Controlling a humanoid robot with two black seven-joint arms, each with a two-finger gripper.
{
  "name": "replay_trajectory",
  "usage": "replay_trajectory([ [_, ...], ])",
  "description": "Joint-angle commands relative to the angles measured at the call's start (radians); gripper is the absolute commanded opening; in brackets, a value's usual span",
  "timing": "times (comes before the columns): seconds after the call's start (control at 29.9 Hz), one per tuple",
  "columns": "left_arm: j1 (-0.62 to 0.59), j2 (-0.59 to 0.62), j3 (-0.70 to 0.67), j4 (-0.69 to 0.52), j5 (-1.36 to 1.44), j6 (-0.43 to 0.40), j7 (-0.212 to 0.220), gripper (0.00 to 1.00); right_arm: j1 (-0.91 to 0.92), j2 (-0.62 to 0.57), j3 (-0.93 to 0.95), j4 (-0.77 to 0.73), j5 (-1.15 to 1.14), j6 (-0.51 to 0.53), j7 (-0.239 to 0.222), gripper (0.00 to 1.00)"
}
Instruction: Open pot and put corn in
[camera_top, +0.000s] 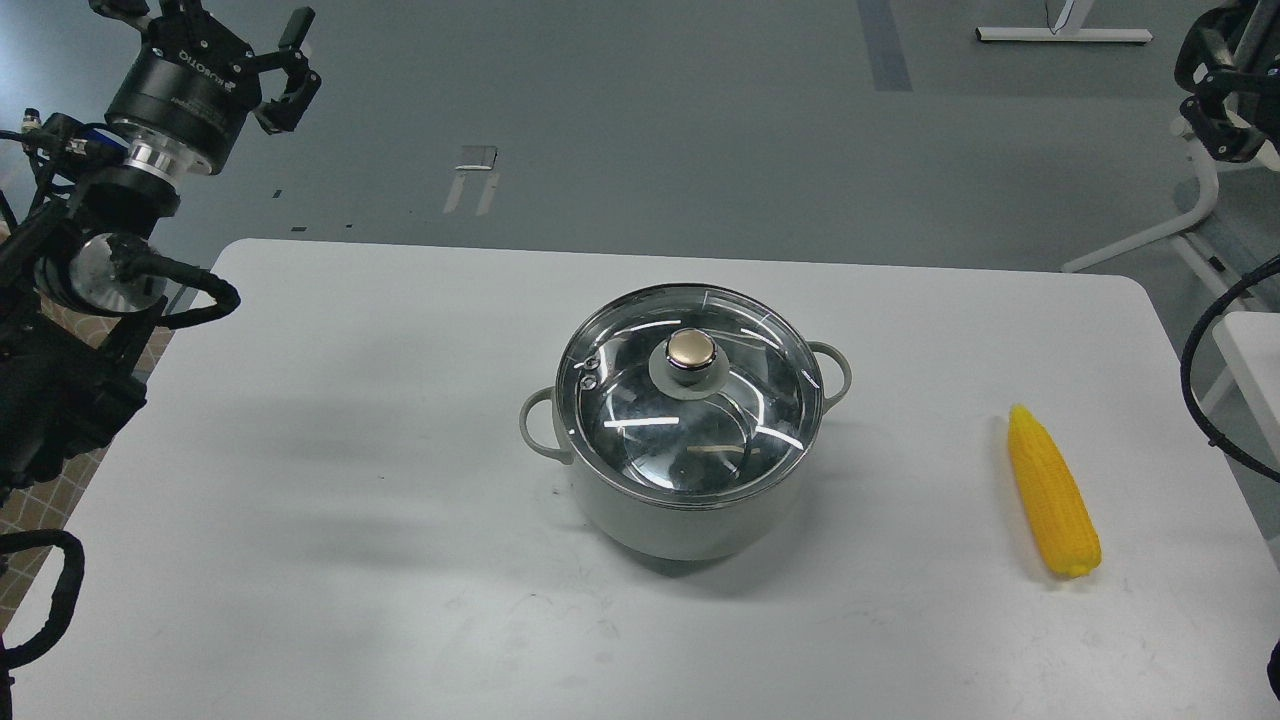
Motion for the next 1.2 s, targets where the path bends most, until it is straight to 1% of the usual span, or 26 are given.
replay_trajectory([
  [0.0, -0.001, 0.012, 0.004, -0.005, 0.006, 0.001, 0.000, 0.98, -0.001, 0.000, 0.000, 0.001, 0.002, 0.007, 0.000, 1.00],
  [0.27, 0.000, 0.006, 0.006, -0.006, 0.006, 0.030, 0.008, 0.98, -0.016, 0.001, -0.001, -0.005, 0.003, 0.007, -0.001, 1.00],
  [0.43, 0.009, 0.014, 0.000, -0.006, 0.004, 0.005, -0.004, 0.98, -0.027, -0.010, 0.003, -0.003, 0.005, 0.004, -0.006, 1.00],
  [0.57, 0.011, 0.018, 0.000, -0.006, 0.004, -0.005, -0.004, 0.98, -0.025, -0.026, 0.005, -0.002, 0.006, 0.012, -0.007, 1.00],
  [0.74, 0.016, 0.025, 0.018, -0.066, 0.023, -0.005, -0.003, 0.98, -0.024, -0.023, 0.006, 0.003, 0.006, 0.012, -0.007, 1.00],
  [0.84, 0.016, 0.063, 0.017, -0.106, 0.085, -0.005, -0.004, 0.97, -0.027, -0.025, 0.009, 0.003, 0.006, 0.012, -0.007, 1.00],
  [0.87, 0.016, 0.072, 0.017, -0.124, 0.104, -0.005, -0.004, 0.97, -0.027, -0.026, 0.009, 0.003, 0.006, 0.012, -0.007, 1.00],
  [0.94, 0.016, 0.100, 0.018, -0.198, 0.188, 0.005, -0.006, 0.97, -0.027, -0.026, 0.014, 0.001, 0.006, 0.012, -0.006, 1.00],
  [1.0, 0.016, 0.150, 0.017, -0.322, 0.384, 0.033, -0.006, 0.97, -0.028, -0.026, 0.015, 0.001, 0.006, 0.012, -0.004, 1.00],
  [1.07, 0.016, 0.161, 0.004, -0.391, 0.491, 0.056, -0.007, 0.95, -0.028, -0.026, 0.015, 0.003, 0.006, 0.012, -0.001, 1.00],
  [1.1, 0.011, 0.161, 0.000, -0.456, 0.586, 0.091, -0.006, 0.94, -0.027, -0.026, 0.015, 0.003, 0.006, 0.012, 0.000, 1.00],
  [1.14, 0.005, 0.161, 0.003, -0.488, 0.633, 0.105, -0.006, 0.94, -0.027, -0.025, 0.017, 0.003, 0.006, 0.012, 0.000, 1.00],
  [1.17, -0.001, 0.160, 0.009, -0.547, 0.721, 0.128, -0.006, 0.94, -0.028, -0.026, 0.020, 0.003, 0.006, 0.010, 0.000, 1.00],
])
